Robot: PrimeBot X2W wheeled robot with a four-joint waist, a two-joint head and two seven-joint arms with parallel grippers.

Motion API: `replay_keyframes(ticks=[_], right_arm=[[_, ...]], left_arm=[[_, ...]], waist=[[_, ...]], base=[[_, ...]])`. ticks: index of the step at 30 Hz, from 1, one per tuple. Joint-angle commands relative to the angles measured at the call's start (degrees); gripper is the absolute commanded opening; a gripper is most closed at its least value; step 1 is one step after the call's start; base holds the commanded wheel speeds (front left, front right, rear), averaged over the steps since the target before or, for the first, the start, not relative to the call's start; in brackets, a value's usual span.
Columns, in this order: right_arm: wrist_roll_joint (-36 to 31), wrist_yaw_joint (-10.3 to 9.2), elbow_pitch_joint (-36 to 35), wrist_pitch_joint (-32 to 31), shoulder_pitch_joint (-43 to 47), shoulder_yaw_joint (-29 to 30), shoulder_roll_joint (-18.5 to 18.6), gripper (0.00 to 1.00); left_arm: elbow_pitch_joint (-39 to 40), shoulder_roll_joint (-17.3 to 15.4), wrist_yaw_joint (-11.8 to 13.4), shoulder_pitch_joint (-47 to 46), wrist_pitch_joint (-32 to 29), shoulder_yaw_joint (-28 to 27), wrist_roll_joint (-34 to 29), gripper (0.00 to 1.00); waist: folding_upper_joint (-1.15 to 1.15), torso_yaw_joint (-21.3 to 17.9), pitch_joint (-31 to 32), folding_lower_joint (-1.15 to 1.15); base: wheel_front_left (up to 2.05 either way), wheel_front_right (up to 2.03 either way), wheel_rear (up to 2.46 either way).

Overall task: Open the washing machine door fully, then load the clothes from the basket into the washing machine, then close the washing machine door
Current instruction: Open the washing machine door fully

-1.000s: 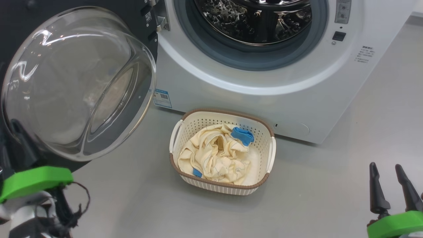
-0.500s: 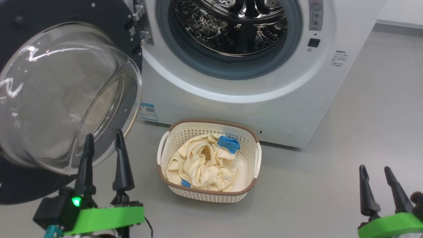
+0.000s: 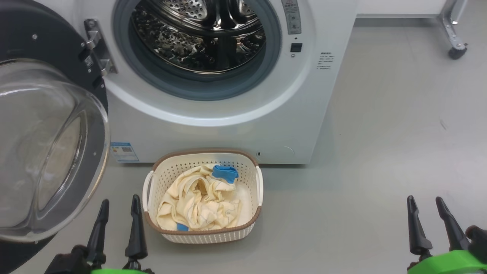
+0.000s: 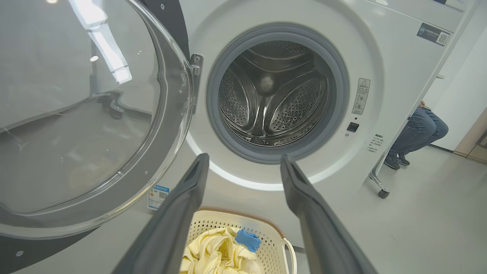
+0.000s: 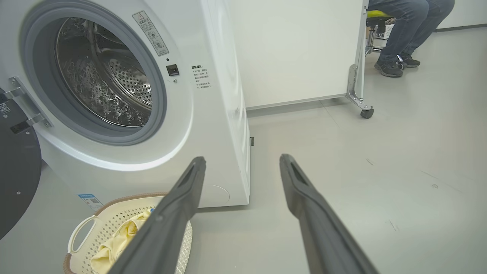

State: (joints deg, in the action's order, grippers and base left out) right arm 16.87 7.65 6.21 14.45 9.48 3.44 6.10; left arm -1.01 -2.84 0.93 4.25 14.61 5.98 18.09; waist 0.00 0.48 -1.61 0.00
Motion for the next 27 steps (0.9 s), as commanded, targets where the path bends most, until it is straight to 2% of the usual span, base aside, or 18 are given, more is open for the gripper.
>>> replay_keyframes(ticks=[1, 10, 18, 27], right_arm=[[-0.5, -0.16, -1.9, 0.5, -0.5, -1.0, 0.8, 1.0], [-0.8, -0.16, -2.0, 0.5, 0.0, -0.4, 0.4, 1.0], [-1.0, -0.16, -2.4, 0.5, 0.7, 0.2, 0.2, 1.0], [-1.2, -0.16, -2.8, 0.5, 0.8, 0.8, 0.2, 1.0]], left_arm=[[1.4, -0.3, -0.7, -0.8, 0.4, -2.9, -0.2, 1.0], [-0.1, -0.1, -4.2, 1.8, 0.4, -6.2, -2.2, 1.0], [0.1, 0.0, -4.4, 4.0, 0.4, -8.2, -1.6, 1.0], [0.1, 0.0, -4.3, 3.9, 0.4, -8.7, -2.5, 1.0]], waist=[[0.0, -2.5, 0.0, 0.0], [0.0, -6.2, 0.1, 0.0], [0.0, -7.2, 0.0, 0.0], [0.0, -6.4, -0.5, 0.0]], base=[[0.0, 0.0, 0.0], [0.0, 0.0, 0.0], [0.0, 0.0, 0.0], [0.0, 0.0, 0.0]])
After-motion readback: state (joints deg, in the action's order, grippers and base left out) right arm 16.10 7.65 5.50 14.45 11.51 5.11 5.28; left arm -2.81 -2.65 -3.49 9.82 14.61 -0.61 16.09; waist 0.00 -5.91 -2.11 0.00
